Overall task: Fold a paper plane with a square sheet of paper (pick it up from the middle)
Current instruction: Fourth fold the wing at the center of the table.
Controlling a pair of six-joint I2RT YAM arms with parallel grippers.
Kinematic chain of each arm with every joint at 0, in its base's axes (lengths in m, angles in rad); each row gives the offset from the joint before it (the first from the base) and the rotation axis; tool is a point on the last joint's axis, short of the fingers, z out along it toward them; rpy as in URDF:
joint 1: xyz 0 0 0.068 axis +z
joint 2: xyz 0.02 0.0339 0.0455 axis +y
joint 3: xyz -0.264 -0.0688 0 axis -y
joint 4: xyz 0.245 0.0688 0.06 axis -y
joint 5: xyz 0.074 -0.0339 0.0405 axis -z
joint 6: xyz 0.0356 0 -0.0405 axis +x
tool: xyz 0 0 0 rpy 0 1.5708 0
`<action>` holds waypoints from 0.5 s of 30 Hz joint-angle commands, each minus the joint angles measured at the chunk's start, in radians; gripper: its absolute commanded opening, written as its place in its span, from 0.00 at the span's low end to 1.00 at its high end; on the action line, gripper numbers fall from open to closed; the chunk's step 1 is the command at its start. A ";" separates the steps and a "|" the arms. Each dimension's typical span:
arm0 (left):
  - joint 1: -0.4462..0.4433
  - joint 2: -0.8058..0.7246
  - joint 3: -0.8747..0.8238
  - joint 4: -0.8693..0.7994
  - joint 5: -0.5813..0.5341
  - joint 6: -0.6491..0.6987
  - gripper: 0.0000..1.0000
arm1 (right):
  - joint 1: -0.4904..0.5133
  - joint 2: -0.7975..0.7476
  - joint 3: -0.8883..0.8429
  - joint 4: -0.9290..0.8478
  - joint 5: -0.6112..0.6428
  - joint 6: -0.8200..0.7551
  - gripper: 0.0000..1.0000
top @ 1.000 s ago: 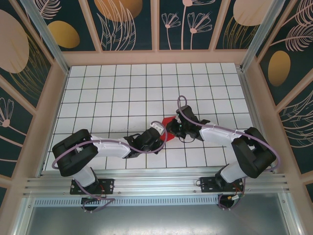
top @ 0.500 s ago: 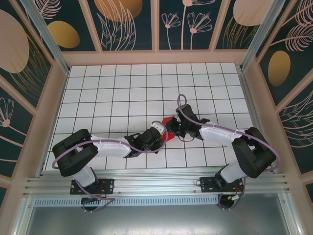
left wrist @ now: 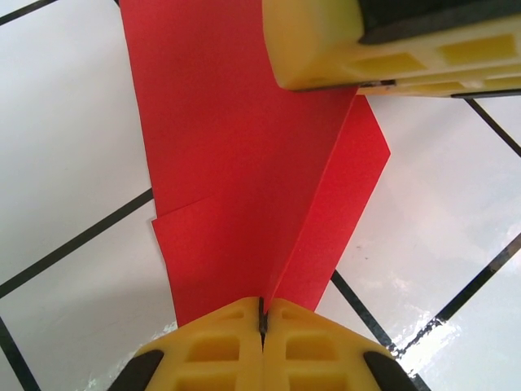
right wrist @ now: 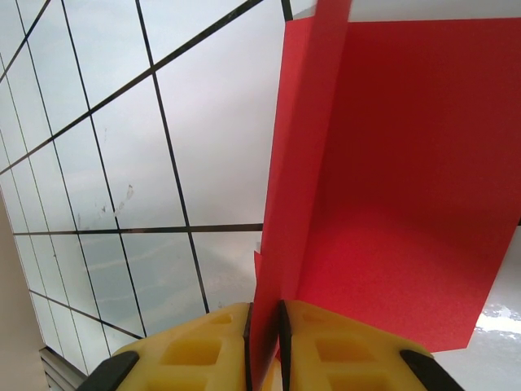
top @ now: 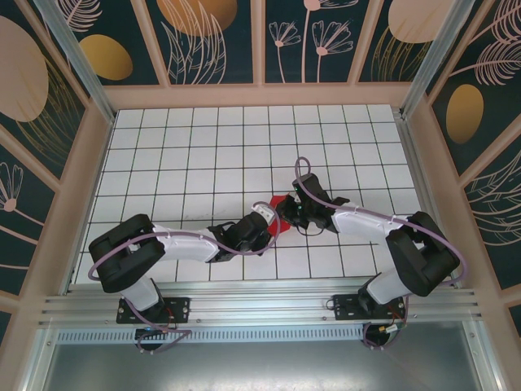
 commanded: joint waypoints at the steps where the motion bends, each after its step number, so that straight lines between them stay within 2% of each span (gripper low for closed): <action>1: 0.004 0.007 0.023 -0.017 -0.002 0.006 0.00 | 0.007 0.007 0.035 -0.029 -0.005 -0.029 0.19; 6: 0.009 -0.012 -0.002 0.033 0.064 -0.033 0.00 | 0.008 -0.027 0.042 -0.062 0.014 -0.072 0.29; 9: 0.032 -0.036 -0.037 0.090 0.138 -0.086 0.00 | 0.007 -0.072 0.037 -0.087 0.034 -0.110 0.35; 11: 0.056 -0.047 -0.063 0.137 0.202 -0.132 0.00 | 0.004 -0.108 0.030 -0.105 0.050 -0.132 0.43; 15: 0.094 -0.057 -0.127 0.256 0.312 -0.225 0.00 | 0.001 -0.203 -0.006 -0.105 0.062 -0.161 0.50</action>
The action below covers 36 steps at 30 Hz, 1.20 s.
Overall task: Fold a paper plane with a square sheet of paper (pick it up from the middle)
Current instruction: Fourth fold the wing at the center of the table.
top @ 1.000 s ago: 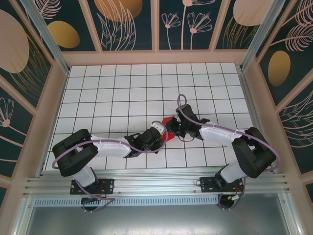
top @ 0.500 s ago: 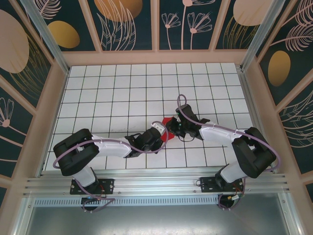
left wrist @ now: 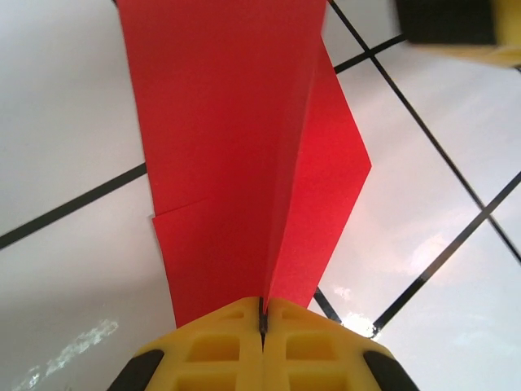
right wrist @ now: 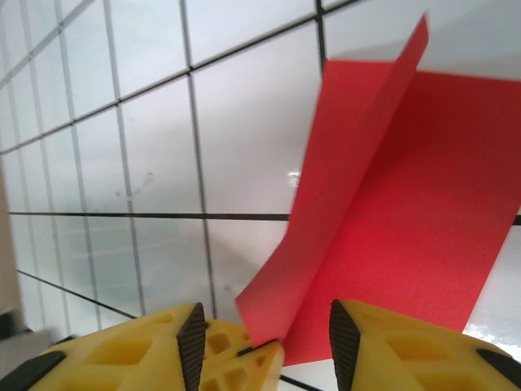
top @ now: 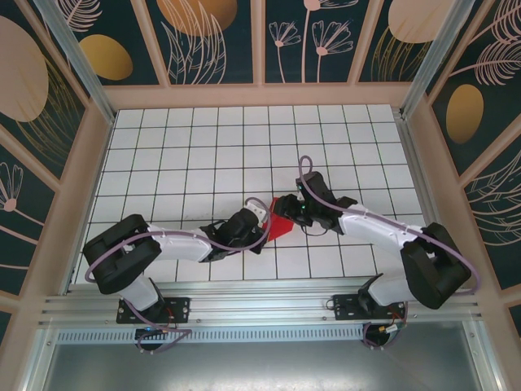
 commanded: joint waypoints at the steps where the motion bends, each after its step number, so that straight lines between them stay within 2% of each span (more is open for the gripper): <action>1: 0.029 -0.020 -0.050 0.143 0.139 -0.108 0.00 | -0.002 -0.101 -0.027 -0.016 0.029 -0.053 0.51; 4: 0.044 -0.012 -0.074 0.219 0.203 -0.151 0.00 | -0.008 -0.158 -0.060 -0.009 0.024 -0.063 0.53; 6: 0.058 -0.005 -0.089 0.271 0.245 -0.180 0.00 | -0.009 -0.174 -0.078 -0.008 0.017 -0.071 0.50; 12: 0.076 0.033 -0.105 0.344 0.303 -0.233 0.00 | -0.006 -0.142 -0.113 0.063 -0.046 -0.075 0.29; 17: 0.077 0.062 -0.122 0.393 0.304 -0.264 0.00 | 0.005 -0.038 -0.066 0.063 -0.074 -0.093 0.17; 36: 0.084 0.100 -0.141 0.445 0.307 -0.294 0.00 | 0.021 0.148 0.018 0.064 -0.099 -0.103 0.16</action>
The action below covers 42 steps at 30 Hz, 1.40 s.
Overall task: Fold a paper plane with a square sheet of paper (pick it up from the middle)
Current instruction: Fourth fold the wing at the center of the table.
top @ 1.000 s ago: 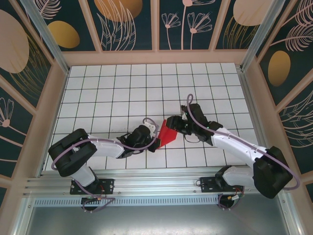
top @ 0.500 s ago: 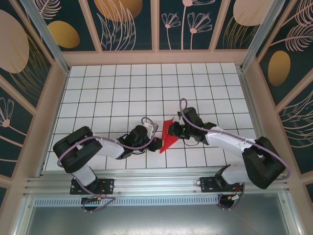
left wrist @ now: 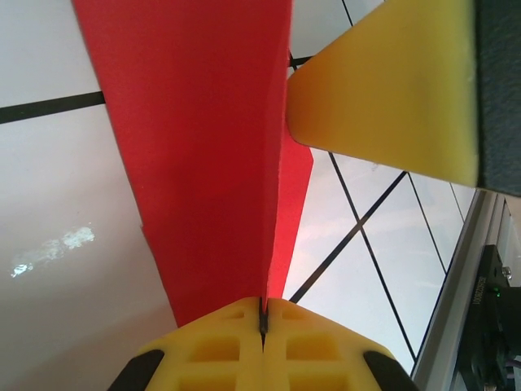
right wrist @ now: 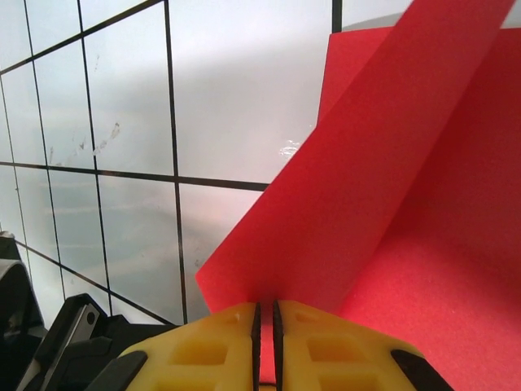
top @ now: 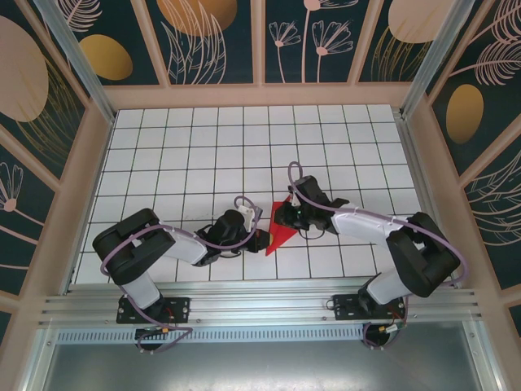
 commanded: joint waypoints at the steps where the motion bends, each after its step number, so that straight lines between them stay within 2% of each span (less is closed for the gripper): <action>1: 0.008 0.010 -0.009 0.041 0.011 -0.015 0.00 | 0.009 0.031 0.034 0.009 -0.015 -0.022 0.15; 6: 0.010 0.010 -0.006 0.025 0.003 -0.013 0.00 | 0.010 0.067 0.049 -0.009 0.004 -0.022 0.15; 13: 0.009 0.004 -0.003 -0.002 0.001 0.003 0.13 | 0.009 0.069 0.055 -0.039 0.043 -0.023 0.15; 16: 0.010 -0.004 -0.004 -0.004 0.009 0.007 0.15 | 0.008 0.067 0.053 -0.045 0.051 -0.019 0.15; 19: 0.010 -0.011 -0.010 0.006 0.018 0.007 0.14 | 0.007 0.065 0.052 -0.050 0.056 -0.018 0.15; 23: 0.010 -0.019 -0.016 0.015 0.022 0.007 0.06 | 0.007 0.064 0.056 -0.056 0.056 -0.019 0.15; 30: 0.010 0.005 -0.008 0.014 0.015 0.008 0.01 | 0.008 0.045 0.057 -0.069 0.062 -0.020 0.15; 37: 0.010 0.068 -0.009 0.075 0.047 -0.026 0.00 | 0.009 -0.044 0.030 -0.065 0.048 -0.013 0.16; 42: 0.016 0.085 -0.016 0.108 0.054 -0.049 0.00 | 0.010 -0.037 0.018 -0.032 0.019 -0.002 0.15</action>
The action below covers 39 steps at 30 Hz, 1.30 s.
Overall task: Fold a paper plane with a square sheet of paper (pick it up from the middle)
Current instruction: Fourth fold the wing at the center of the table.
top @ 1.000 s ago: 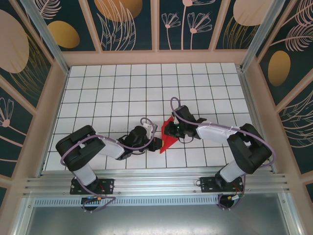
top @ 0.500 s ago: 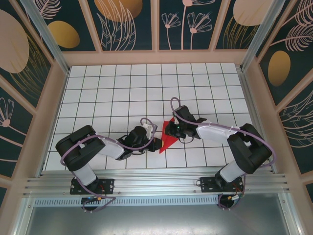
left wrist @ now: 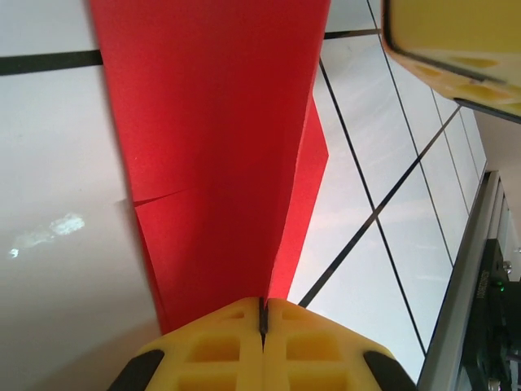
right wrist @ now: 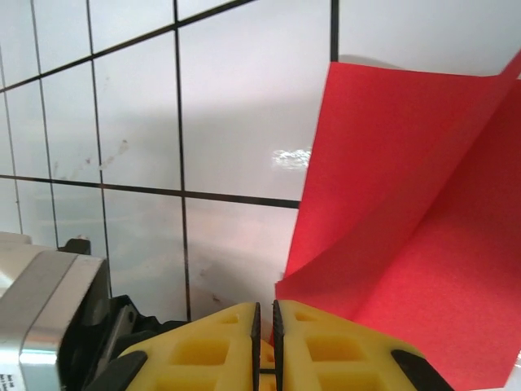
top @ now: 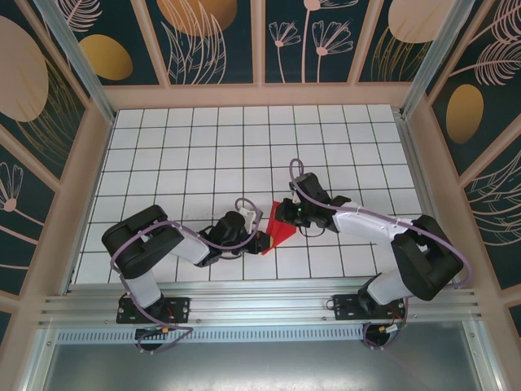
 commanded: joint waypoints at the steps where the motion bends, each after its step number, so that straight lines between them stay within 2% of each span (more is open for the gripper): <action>1: 0.012 0.012 -0.015 0.053 0.021 -0.027 0.00 | 0.009 0.007 -0.009 0.017 -0.021 0.006 0.15; 18: 0.031 -0.031 -0.022 0.074 0.047 -0.051 0.00 | 0.012 0.036 -0.004 -0.007 -0.011 0.008 0.18; 26: 0.031 -0.047 -0.001 -0.019 0.023 -0.001 0.13 | 0.016 0.073 0.015 0.006 -0.014 0.015 0.19; 30: 0.031 -0.078 0.006 -0.079 0.000 0.031 0.25 | 0.016 0.076 0.025 0.001 -0.006 0.014 0.19; 39: 0.031 -0.097 0.006 -0.115 -0.004 0.060 0.31 | 0.016 0.078 0.033 0.005 -0.003 0.016 0.19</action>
